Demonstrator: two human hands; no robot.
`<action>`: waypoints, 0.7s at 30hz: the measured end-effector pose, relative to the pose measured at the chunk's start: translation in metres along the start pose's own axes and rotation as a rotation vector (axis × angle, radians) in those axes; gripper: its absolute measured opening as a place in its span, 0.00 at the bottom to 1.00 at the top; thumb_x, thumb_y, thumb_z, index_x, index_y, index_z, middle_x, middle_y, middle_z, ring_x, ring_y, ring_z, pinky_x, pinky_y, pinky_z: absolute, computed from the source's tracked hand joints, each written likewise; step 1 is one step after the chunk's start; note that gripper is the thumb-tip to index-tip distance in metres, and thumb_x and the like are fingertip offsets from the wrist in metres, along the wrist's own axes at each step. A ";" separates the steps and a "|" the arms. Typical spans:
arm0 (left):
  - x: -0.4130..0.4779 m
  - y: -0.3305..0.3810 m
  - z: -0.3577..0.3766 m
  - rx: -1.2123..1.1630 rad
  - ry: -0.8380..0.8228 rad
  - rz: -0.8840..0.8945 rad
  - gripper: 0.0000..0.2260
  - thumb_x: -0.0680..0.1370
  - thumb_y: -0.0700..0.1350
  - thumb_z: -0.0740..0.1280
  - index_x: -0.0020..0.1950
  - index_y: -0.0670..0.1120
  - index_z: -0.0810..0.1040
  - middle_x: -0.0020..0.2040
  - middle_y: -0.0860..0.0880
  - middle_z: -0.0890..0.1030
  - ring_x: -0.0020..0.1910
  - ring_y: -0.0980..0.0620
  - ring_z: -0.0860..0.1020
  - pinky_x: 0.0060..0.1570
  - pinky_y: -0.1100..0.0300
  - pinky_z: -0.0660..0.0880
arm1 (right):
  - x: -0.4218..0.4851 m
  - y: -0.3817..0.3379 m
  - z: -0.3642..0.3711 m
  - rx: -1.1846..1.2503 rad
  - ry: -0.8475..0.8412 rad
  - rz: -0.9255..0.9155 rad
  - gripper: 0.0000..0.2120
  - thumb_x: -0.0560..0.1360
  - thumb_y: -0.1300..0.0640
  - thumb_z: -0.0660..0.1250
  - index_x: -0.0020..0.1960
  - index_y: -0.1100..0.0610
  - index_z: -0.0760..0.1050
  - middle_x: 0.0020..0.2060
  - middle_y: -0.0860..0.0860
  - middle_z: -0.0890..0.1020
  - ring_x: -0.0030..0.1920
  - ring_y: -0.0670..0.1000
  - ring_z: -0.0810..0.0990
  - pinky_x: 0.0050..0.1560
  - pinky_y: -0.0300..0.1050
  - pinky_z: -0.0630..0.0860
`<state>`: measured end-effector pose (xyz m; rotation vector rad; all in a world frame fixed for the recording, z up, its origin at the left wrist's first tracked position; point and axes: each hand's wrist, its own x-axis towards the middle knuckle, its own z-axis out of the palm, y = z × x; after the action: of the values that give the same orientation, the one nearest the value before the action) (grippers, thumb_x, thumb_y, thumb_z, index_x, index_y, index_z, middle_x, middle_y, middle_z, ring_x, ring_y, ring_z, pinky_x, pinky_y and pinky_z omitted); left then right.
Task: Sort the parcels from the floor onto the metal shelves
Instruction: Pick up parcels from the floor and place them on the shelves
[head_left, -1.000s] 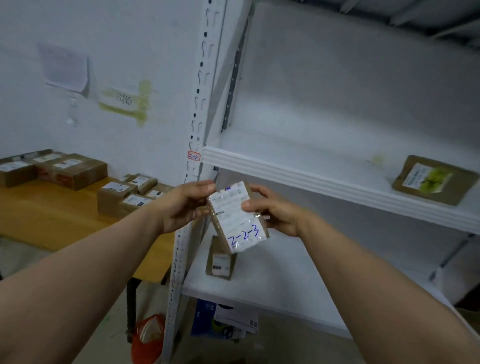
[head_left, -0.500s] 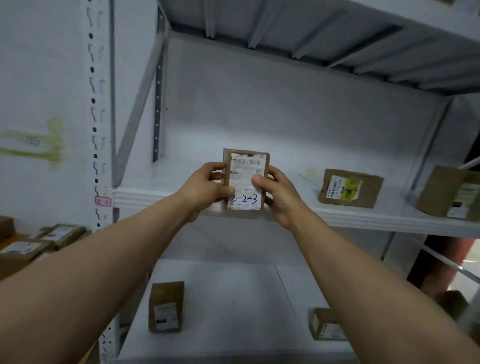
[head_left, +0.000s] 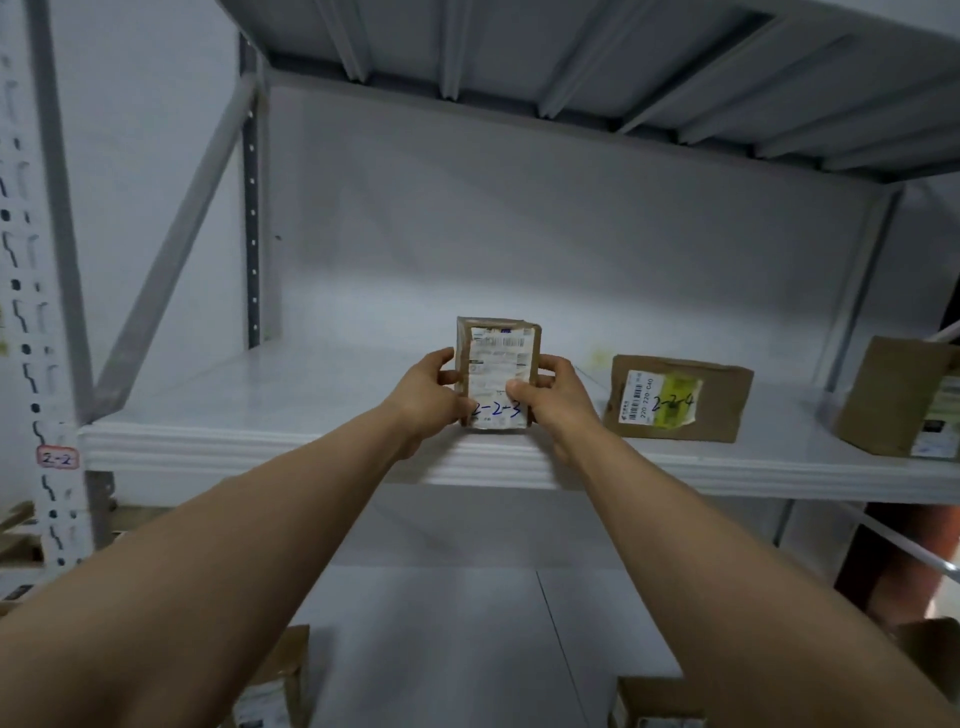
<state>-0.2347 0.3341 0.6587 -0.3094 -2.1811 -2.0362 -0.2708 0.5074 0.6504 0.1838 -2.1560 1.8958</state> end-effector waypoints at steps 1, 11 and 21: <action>0.005 -0.003 0.006 0.010 0.008 -0.011 0.33 0.74 0.26 0.66 0.77 0.43 0.61 0.49 0.55 0.76 0.43 0.56 0.80 0.34 0.62 0.80 | 0.006 0.003 -0.004 -0.007 0.009 0.004 0.19 0.76 0.64 0.70 0.63 0.52 0.69 0.56 0.54 0.82 0.49 0.50 0.84 0.48 0.48 0.84; 0.045 -0.009 0.051 0.162 0.005 -0.104 0.44 0.70 0.38 0.77 0.77 0.45 0.53 0.57 0.47 0.78 0.54 0.46 0.79 0.43 0.55 0.77 | 0.022 -0.008 -0.042 -0.210 0.194 -0.168 0.13 0.75 0.45 0.66 0.56 0.49 0.73 0.48 0.46 0.82 0.45 0.45 0.82 0.39 0.41 0.75; 0.065 -0.013 0.094 0.008 -0.118 -0.148 0.37 0.73 0.31 0.72 0.76 0.42 0.57 0.60 0.43 0.80 0.54 0.44 0.82 0.38 0.56 0.79 | 0.038 -0.039 -0.089 -0.309 0.285 -0.264 0.19 0.78 0.42 0.65 0.63 0.52 0.75 0.53 0.44 0.78 0.53 0.47 0.76 0.46 0.39 0.67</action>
<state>-0.2970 0.4303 0.6549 -0.2820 -2.3470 -2.1351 -0.2866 0.5926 0.7084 0.1204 -2.0772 1.3387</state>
